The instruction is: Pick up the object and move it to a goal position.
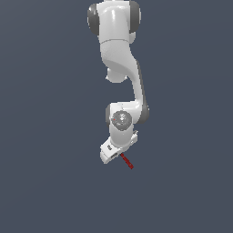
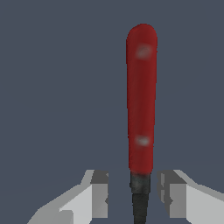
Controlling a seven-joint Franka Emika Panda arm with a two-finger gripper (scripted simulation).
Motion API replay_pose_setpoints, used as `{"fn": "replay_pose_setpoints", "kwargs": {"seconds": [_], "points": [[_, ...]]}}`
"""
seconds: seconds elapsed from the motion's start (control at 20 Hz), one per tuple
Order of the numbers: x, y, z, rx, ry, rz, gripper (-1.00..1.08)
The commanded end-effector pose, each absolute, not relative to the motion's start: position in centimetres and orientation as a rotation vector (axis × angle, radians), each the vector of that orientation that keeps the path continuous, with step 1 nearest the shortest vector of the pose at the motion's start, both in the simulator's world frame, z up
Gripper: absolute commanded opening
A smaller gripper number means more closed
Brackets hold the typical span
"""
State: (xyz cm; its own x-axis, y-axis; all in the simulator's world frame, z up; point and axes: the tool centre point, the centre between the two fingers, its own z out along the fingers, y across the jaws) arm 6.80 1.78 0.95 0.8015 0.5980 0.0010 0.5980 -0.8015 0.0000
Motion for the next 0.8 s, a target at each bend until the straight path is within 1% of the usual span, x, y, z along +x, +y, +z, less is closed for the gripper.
{"fn": "replay_pose_setpoints", "kwargs": {"seconds": [0.0, 0.4, 0.75], "points": [[6.8, 1.6, 0.6, -2.983, -0.986, 0.000, -1.00], [6.8, 2.0, 1.0, -2.979, -0.993, -0.005, -1.00], [6.0, 0.9, 2.1, -2.980, -0.993, -0.005, -1.00]]}}
